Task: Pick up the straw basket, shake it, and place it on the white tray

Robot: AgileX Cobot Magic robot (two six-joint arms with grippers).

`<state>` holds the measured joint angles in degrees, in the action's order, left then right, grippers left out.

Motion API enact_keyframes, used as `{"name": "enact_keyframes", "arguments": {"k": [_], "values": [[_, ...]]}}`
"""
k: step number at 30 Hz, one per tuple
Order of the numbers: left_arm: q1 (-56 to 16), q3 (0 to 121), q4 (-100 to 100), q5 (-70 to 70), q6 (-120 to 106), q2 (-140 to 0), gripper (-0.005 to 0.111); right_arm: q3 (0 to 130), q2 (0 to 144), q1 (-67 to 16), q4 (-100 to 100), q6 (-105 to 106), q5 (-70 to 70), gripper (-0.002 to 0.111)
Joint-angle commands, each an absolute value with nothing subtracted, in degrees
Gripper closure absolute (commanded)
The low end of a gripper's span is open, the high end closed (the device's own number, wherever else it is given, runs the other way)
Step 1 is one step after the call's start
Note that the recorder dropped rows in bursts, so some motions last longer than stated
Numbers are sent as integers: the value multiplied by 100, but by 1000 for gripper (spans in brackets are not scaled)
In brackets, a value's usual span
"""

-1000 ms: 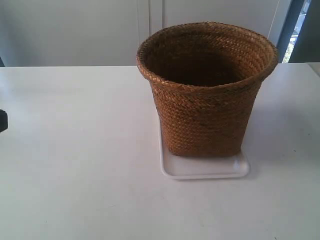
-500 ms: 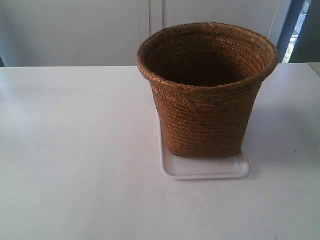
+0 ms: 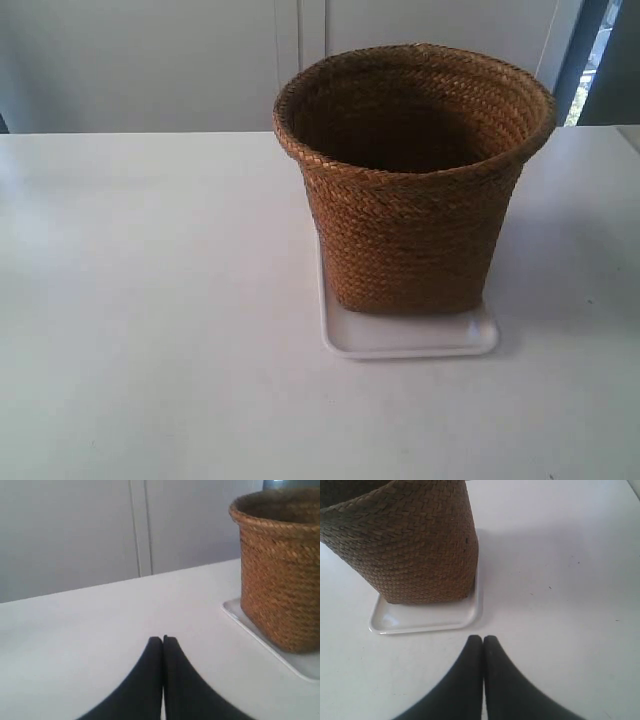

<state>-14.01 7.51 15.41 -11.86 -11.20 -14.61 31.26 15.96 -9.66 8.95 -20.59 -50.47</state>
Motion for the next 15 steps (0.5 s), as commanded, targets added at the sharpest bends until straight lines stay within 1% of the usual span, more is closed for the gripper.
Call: {"name": "enact_keyframes", "arguments": {"k": [1,5,8,11,15], "values": [[-1230,209,1627,-1583,-859,-886,107,3086,1580,-911,885,-2082,-4963,108],[-991,0,1627,-1429,-502,-429,107,3086,1580,-911,885,-2082,-4963,108],[-913,0,1602,-603,-488,-22,107,3086,1580,-911,885,-2082,-4963,108],[-913,0,1602,-127,-488,0,107,3086,1580,-911,885,-2082,-4963,108],[-913,0,1602,-33,-488,0,107,3086,1580,-911,885,-2082,-4963,108]]}}
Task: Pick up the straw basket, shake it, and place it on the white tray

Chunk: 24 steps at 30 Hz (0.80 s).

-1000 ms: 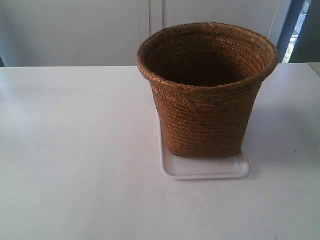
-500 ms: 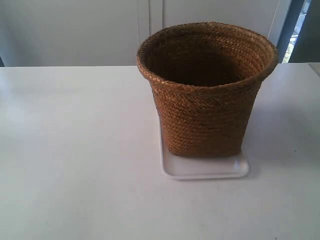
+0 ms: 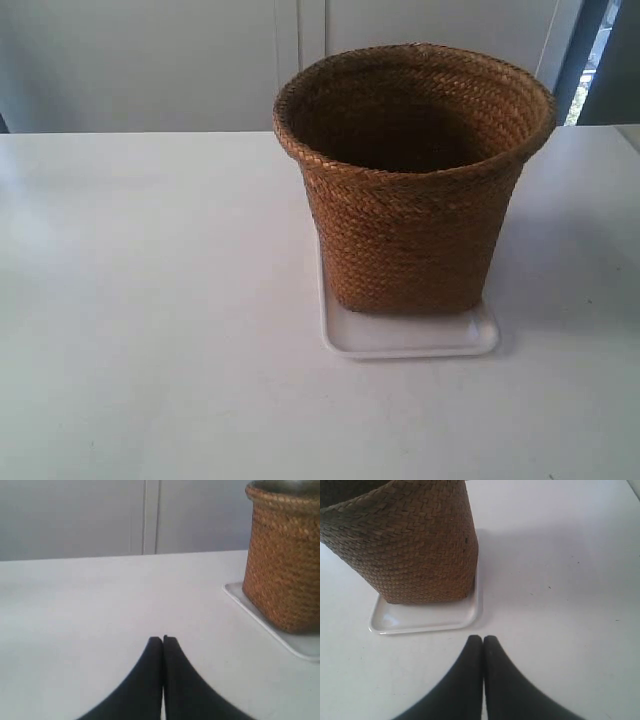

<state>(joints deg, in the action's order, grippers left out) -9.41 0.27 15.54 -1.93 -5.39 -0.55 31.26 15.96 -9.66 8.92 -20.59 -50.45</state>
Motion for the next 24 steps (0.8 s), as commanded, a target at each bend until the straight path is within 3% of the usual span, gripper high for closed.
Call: {"name": "enact_keyframes", "arguments": {"k": [1,15,24], "values": [[-913,0,1602,-33,-488,0,107,3086,1567,-911,885,-2080,-4963,108],[-298,0,1626,632,-196,0,107,3086,1567,-911,885,-2080,-4963,108],[-298,0,1590,608,-173,0,107,3086,1567,-911,885,-2080,-4963,108]]}}
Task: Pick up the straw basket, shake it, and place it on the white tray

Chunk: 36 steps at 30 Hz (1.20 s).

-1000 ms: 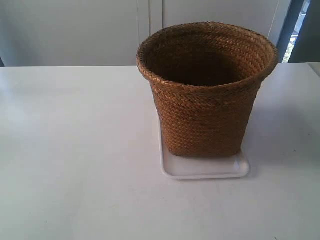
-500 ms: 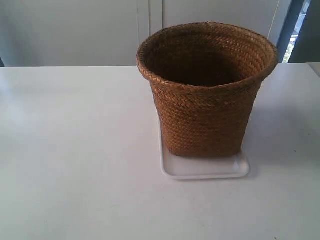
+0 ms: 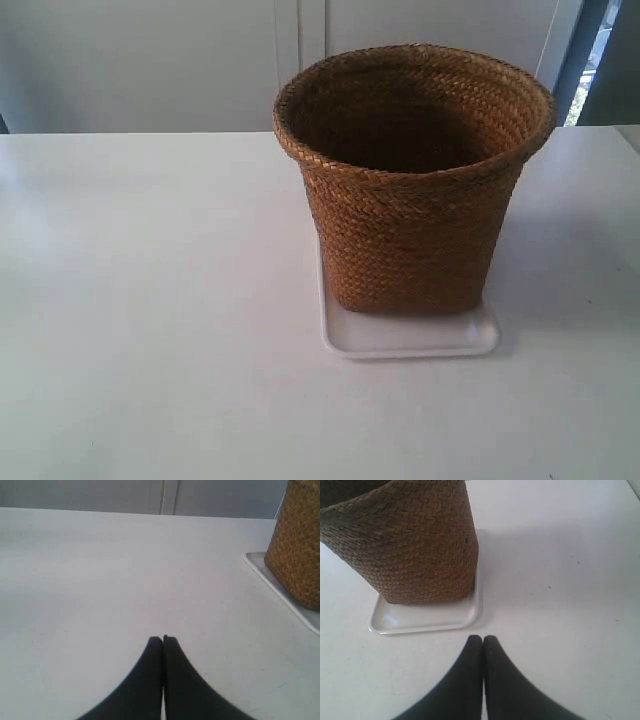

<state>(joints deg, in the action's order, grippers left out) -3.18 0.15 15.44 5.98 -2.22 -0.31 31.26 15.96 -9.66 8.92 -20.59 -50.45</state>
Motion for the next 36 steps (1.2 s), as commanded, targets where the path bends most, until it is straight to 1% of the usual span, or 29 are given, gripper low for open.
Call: {"name": "enact_keyframes", "arguments": {"k": [1,20,24,27,33,34,36], "values": [[-298,0,1590,608,-173,0,107,3086,1567,-911,885,-2080,-4963,108],[-298,0,1590,608,-173,0,107,3086,1567,-911,896,-2080,-4963,108],[-298,0,1590,608,-173,0,107,3072,1567,-911,1239,-2063,-4851,108],[-298,0,1590,608,-173,0,107,2848,1567,-911,1576,-2063,-3985,108],[-298,0,1590,608,-173,0,107,1503,1488,-911,3024,-2063,-508,108],[-298,0,1590,608,-173,0,107,1167,1315,-911,3181,-2063,-260,108],[-298,0,1590,608,-173,0,107,838,878,-911,3170,-2090,-397,108]]}}
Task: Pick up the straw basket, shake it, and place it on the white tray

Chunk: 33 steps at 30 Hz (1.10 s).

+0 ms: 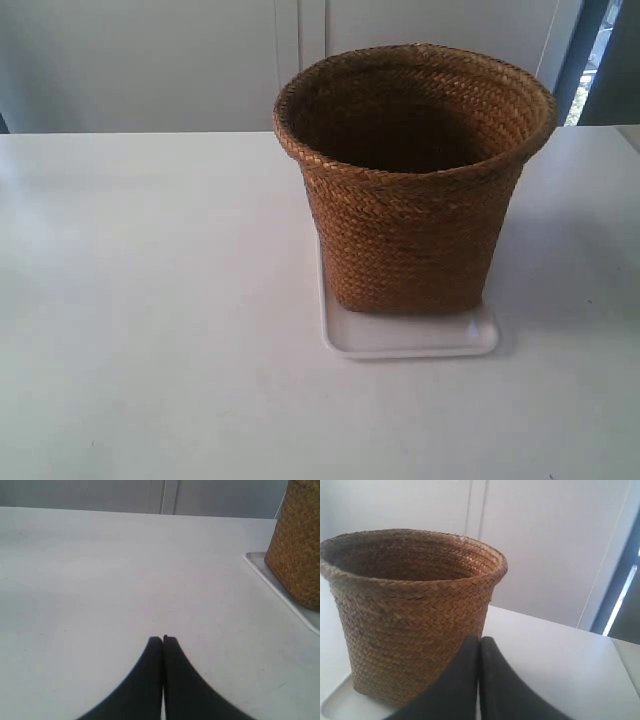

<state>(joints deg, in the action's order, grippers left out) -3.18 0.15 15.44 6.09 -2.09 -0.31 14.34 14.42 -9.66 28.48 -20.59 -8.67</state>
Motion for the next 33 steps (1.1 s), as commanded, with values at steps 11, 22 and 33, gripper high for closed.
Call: {"name": "enact_keyframes", "arguments": {"k": [11,22,33], "values": [[-298,0,1590,608,-173,0,107,0,44,-911,3060,-2403,-128,108],[-298,0,1590,608,-173,0,107,0,0,-585,2554,-2417,-822,108],[-298,0,1590,608,-173,0,107,0,0,-201,1771,-1460,-835,108]]}}
